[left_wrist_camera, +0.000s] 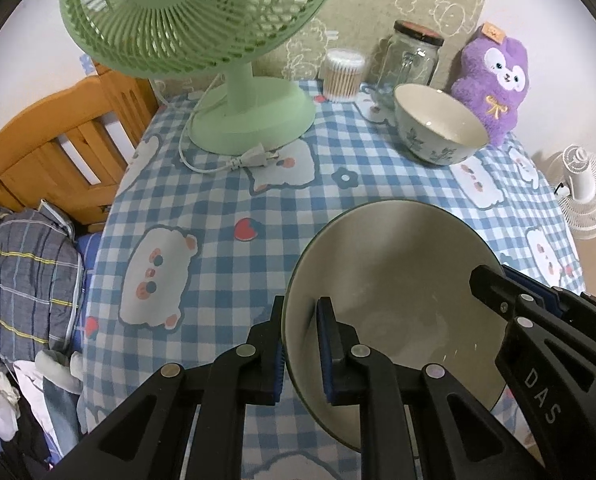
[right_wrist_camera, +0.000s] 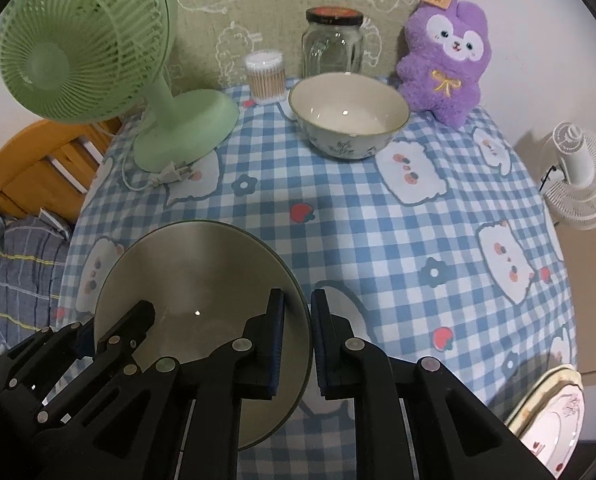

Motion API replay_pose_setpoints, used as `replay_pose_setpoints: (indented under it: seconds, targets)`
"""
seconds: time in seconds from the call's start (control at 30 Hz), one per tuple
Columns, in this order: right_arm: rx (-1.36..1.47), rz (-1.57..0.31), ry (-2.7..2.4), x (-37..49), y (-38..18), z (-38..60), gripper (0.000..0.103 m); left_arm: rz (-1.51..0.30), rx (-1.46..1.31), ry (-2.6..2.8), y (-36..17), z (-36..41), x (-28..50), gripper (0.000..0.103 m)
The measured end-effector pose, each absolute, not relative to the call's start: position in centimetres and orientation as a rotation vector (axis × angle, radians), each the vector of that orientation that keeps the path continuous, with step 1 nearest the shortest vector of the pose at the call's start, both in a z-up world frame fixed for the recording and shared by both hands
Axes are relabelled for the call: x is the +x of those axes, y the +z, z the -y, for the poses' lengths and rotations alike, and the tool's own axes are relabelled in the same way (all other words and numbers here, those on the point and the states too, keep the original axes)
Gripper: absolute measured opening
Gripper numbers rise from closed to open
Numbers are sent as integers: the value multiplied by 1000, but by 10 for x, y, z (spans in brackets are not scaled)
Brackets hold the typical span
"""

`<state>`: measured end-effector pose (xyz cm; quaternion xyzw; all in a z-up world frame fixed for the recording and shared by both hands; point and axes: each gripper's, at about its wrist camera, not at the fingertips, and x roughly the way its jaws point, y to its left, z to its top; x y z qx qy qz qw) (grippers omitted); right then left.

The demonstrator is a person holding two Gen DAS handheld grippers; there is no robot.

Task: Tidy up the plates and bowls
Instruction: 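Lift the patterned bowl with both grippers and carry it toward the plates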

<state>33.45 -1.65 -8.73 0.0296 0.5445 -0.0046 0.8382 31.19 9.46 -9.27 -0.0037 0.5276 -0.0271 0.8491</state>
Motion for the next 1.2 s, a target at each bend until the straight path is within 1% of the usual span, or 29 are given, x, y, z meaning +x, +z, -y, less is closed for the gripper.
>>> replay_pose_setpoints:
  seconds: [0.43,0.63,0.9,1.2]
  targets:
    - [55,-1066,7,286,-25,39,16,-1031,-23,-30,-37,-73,267,11]
    - [51,-1043,16,260,-4,56,16,-1005,-33,-21,-18,-58,238,11]
    - [43,-1030,32,222,9,76,16,-990,-44,-4,-8,-38,203,11]
    - [24,-1048,50,189,2,91,16,-1007,-84,14,-19,-23,166,11]
